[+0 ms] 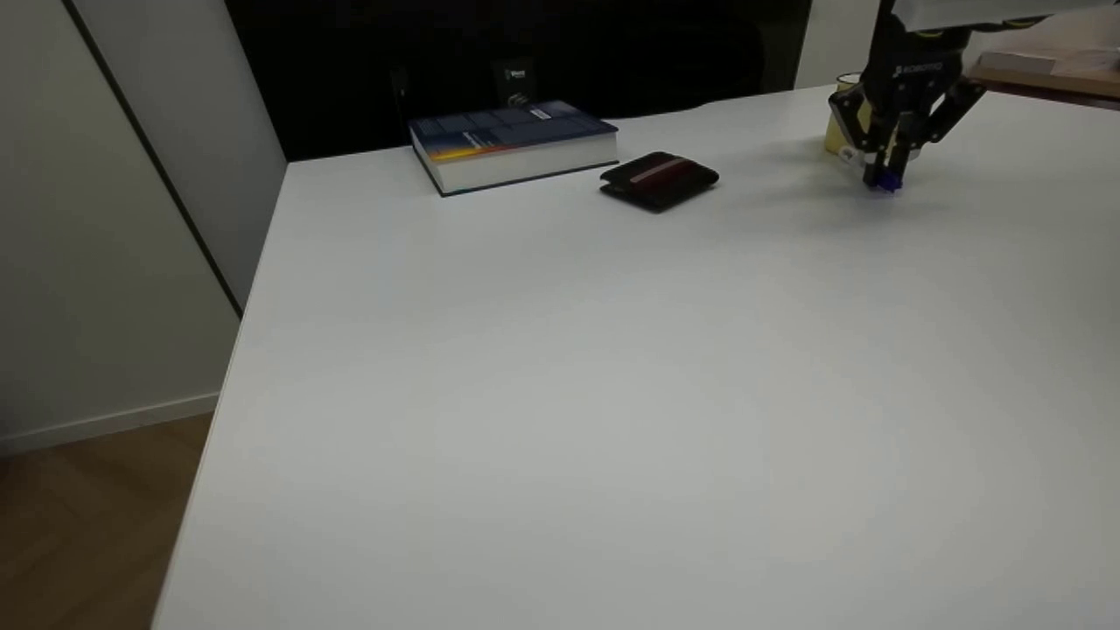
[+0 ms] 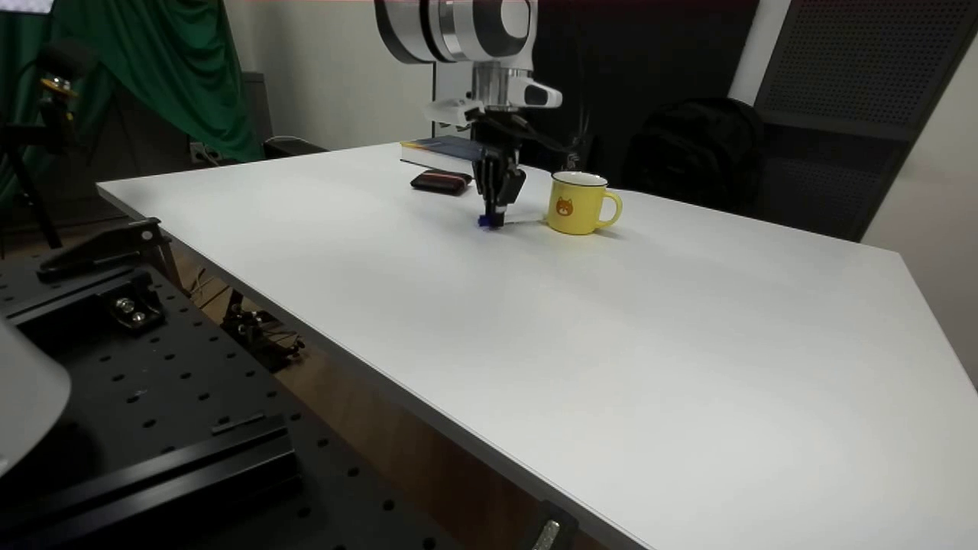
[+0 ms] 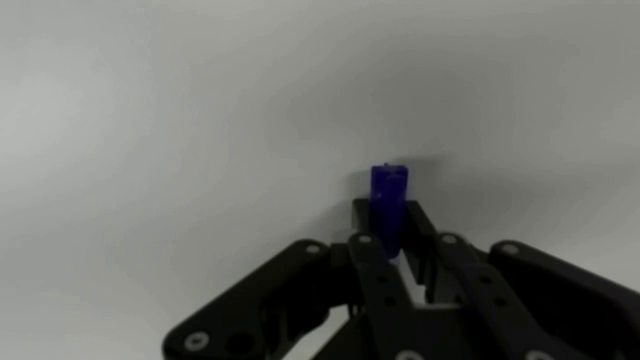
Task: Put the marker in the mug
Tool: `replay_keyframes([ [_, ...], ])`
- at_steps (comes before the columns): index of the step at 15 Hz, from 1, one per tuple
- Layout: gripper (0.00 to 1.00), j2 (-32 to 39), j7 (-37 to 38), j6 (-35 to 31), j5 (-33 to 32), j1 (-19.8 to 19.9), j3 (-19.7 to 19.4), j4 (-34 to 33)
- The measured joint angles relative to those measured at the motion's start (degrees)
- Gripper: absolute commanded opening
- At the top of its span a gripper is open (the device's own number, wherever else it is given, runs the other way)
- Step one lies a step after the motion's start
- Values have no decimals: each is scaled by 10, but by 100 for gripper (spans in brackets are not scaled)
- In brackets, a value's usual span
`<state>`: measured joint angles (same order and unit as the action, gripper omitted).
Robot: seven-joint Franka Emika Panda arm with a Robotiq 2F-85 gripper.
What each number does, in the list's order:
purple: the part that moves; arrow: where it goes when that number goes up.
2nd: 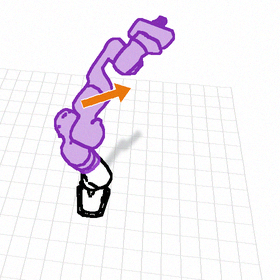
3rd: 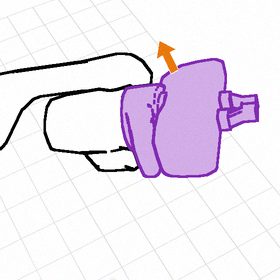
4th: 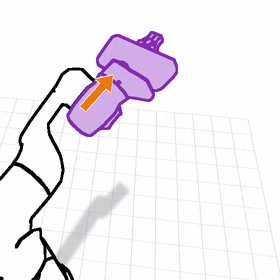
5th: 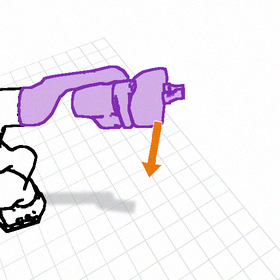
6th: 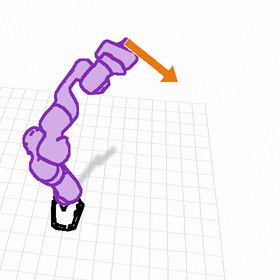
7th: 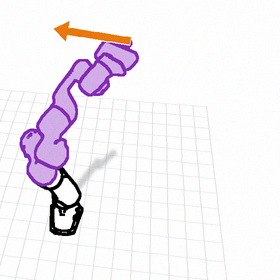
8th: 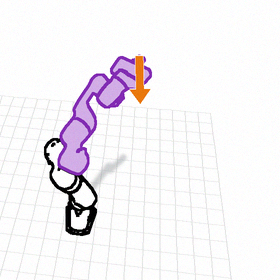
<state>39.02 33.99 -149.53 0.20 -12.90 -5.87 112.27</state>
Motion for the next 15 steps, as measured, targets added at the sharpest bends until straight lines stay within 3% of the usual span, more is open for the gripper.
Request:
replay_keyframes([
  [4,5,4,0,44,9,-1,7,-34],
  [15,5,19,1,241,46,9,17,-184],
])
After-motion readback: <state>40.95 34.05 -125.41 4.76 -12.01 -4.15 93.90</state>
